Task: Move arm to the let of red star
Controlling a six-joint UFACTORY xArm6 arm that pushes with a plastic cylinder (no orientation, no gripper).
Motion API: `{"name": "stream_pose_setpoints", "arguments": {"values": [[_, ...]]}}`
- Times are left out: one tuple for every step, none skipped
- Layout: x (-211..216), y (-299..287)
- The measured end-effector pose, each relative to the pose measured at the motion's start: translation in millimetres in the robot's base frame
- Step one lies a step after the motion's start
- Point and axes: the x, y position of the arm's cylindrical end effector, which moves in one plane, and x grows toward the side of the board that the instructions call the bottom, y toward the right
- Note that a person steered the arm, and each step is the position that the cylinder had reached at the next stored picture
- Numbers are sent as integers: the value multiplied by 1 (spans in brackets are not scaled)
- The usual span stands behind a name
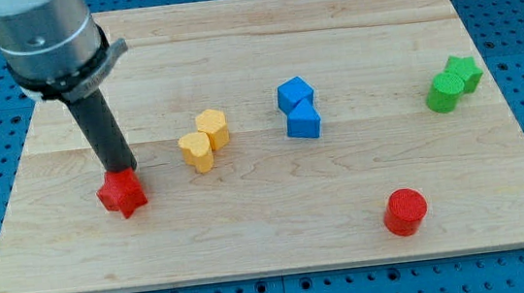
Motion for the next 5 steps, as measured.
{"name": "stream_pose_setpoints", "arguments": {"values": [[15,-71],[39,4],[30,61],[24,-2],[7,18]]}}
